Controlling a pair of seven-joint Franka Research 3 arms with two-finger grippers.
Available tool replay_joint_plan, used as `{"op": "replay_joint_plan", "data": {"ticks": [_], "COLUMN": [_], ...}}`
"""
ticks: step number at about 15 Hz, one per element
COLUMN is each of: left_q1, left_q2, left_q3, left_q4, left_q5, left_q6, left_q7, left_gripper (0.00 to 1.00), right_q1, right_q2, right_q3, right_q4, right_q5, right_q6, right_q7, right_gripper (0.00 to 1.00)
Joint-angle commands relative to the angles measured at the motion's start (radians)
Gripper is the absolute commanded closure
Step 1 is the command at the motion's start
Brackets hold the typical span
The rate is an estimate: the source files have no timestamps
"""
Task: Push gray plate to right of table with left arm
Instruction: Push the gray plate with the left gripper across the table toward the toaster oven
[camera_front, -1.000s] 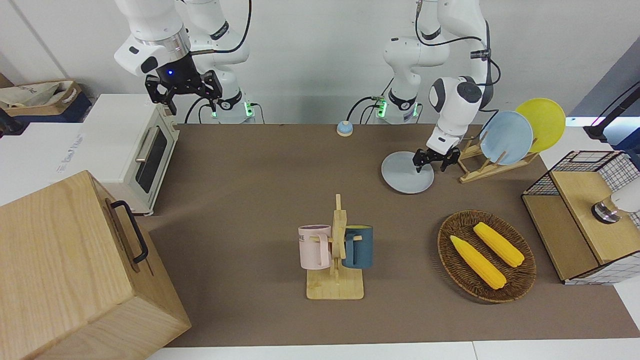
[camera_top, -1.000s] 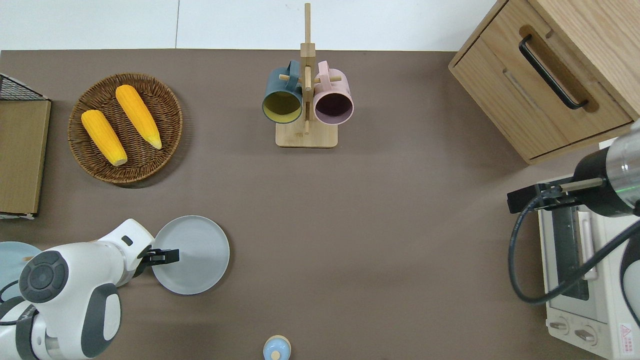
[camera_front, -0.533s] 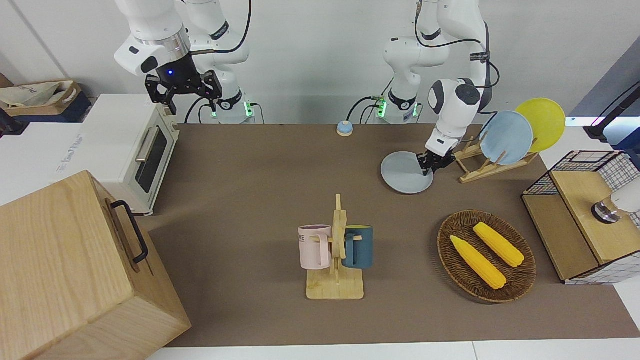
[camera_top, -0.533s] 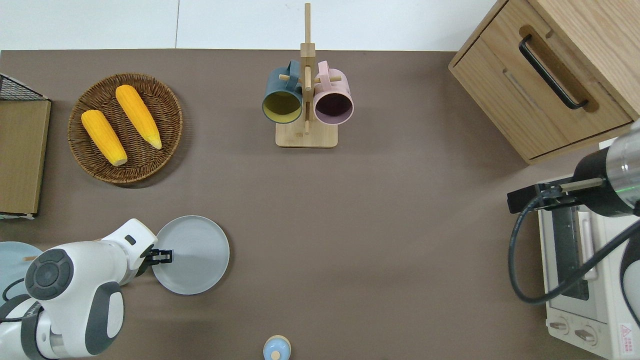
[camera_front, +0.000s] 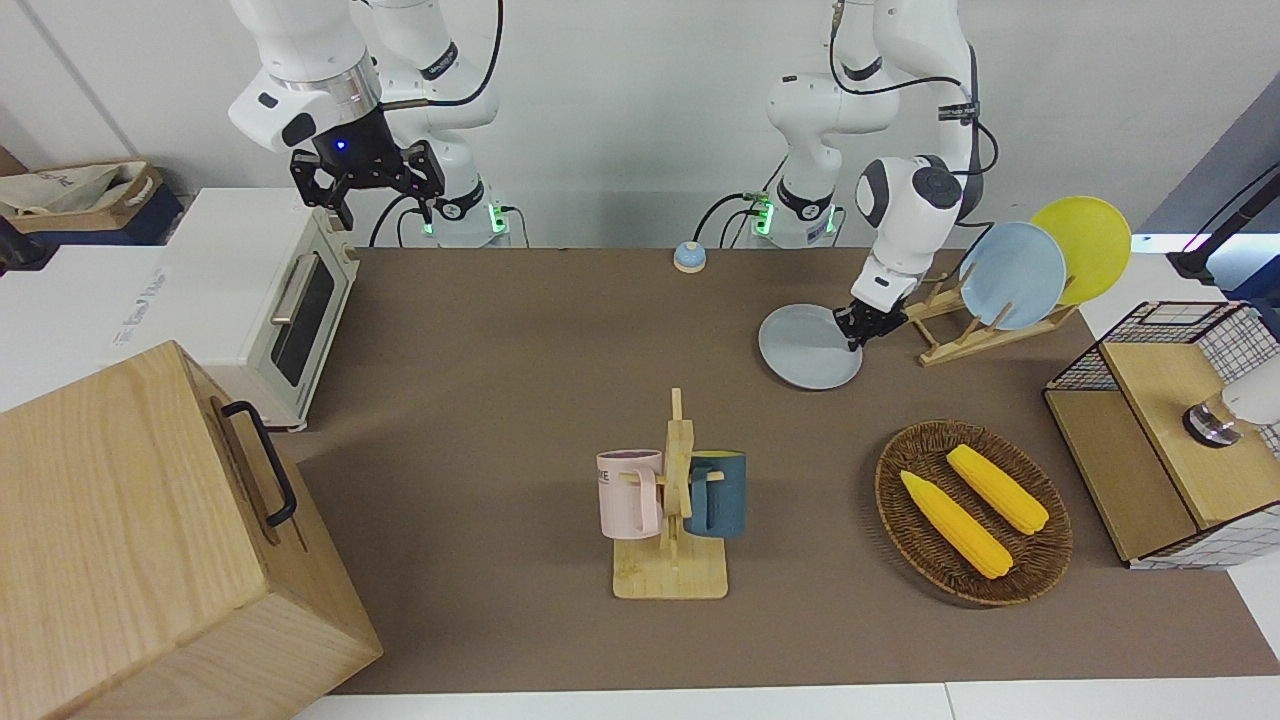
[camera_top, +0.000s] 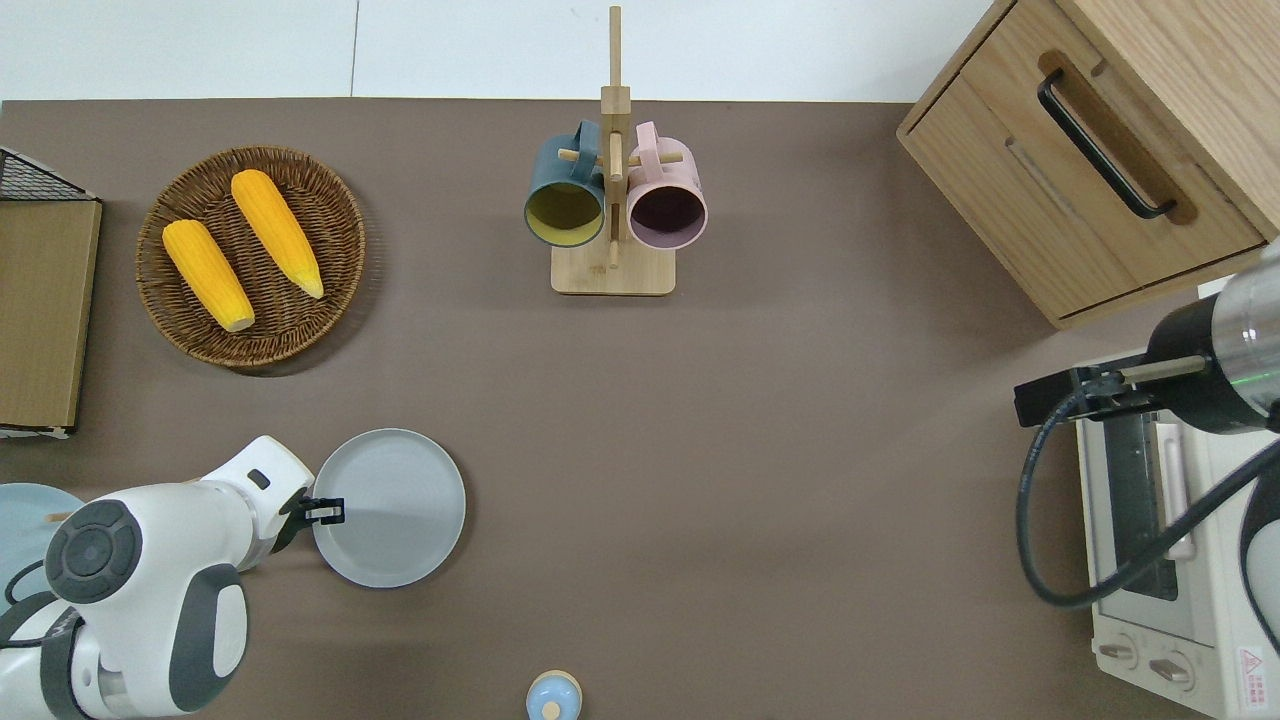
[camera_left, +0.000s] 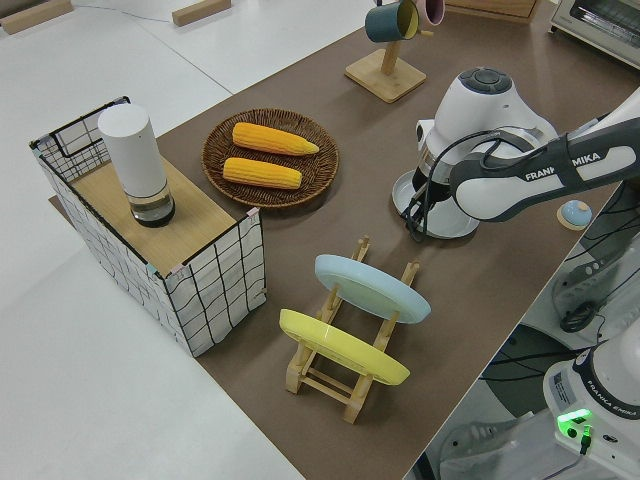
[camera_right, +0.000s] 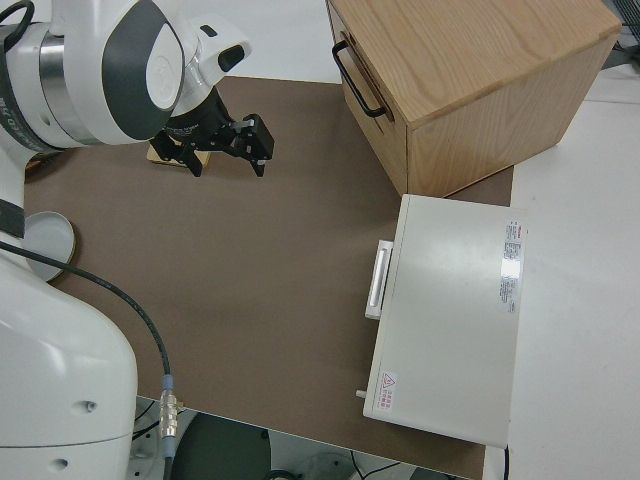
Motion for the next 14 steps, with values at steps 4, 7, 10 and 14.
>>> {"op": "replay_joint_plan", "data": {"ticks": [4,7,10,14], "left_q1": [-0.167,-0.266,-0.392,-0.552], "left_q2": [0.017,0.047,0.099,0.197], "left_q3": [-0.021,-0.021,-0.021,-0.035], "left_q4": [-0.004,0.024,0.065,0.125], "left_q5": [-0.109,-0.124,-0.124,-0.126], "left_q6": [0.026,0.028,0.060,0.150], "left_q7": [-0.147,-0.254,-0.420,-0.638], "left_gripper": [1.00,1.00,1.00,1.00], "right_q1": [-0.011,-0.011,-0.011,-0.011], "right_q2": [-0.008,-0.008,-0.008,-0.008], "right_q3": [0.006,0.006,0.004,0.006], "right_q4": [-0.001,-0.001,-0.001,-0.001], "right_q5": [0.008,0.008,0.008,0.008], "right_q6": [-0.012,-0.012,-0.012,-0.012], "right_q7": [-0.003,-0.001,-0.003,-0.003], "right_gripper": [0.017,0.017,0.017,0.017]}}
